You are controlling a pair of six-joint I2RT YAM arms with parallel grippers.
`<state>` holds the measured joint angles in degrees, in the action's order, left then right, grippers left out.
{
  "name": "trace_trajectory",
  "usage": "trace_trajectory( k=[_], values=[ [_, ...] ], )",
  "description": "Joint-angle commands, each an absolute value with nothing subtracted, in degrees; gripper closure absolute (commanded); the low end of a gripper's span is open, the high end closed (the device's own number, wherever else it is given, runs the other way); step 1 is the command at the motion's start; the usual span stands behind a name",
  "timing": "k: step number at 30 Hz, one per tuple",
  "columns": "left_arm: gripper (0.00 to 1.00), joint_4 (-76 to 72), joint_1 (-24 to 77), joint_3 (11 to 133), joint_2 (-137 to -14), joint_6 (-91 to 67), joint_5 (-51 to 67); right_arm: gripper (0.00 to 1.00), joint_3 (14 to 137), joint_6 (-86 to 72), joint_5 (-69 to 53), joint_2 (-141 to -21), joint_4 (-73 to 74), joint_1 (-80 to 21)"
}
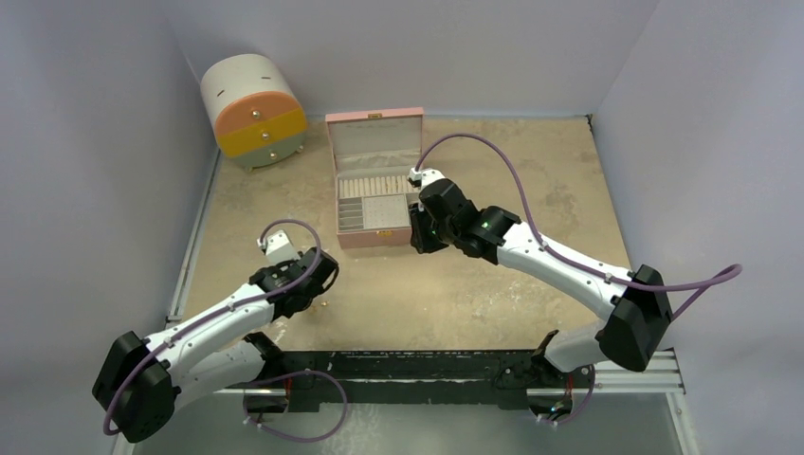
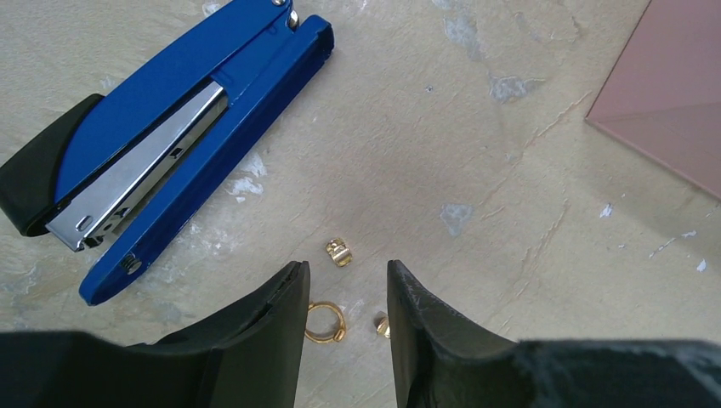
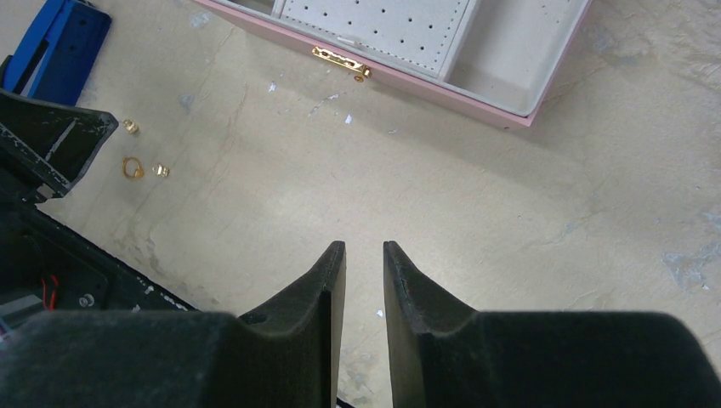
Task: Organize the mixed jewelry
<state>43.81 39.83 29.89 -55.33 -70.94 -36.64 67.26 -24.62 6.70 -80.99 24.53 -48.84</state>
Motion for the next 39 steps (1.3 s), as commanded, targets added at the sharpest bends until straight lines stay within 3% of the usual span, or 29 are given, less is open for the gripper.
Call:
trace_trajectory(
  k=[1, 25, 39],
  values=[
    [0.63, 41.0, 39.9, 29.7, -56.1, -71.2, -40.1, 0.75, 68.8, -25.1, 7.4, -80.6, 24.1, -49.0],
    [0.84, 35.7, 37.4, 26.0, -59.2, -68.5, -37.0, 0.75, 69.5, -26.3, 6.3, -82.5, 24.3, -49.0],
    [0.91, 35.4, 36.8, 25.8, -59.9, -68.0, -36.8, 0.75, 69.8, -26.6, 6.4, -82.8, 24.6, -49.1]
  ],
)
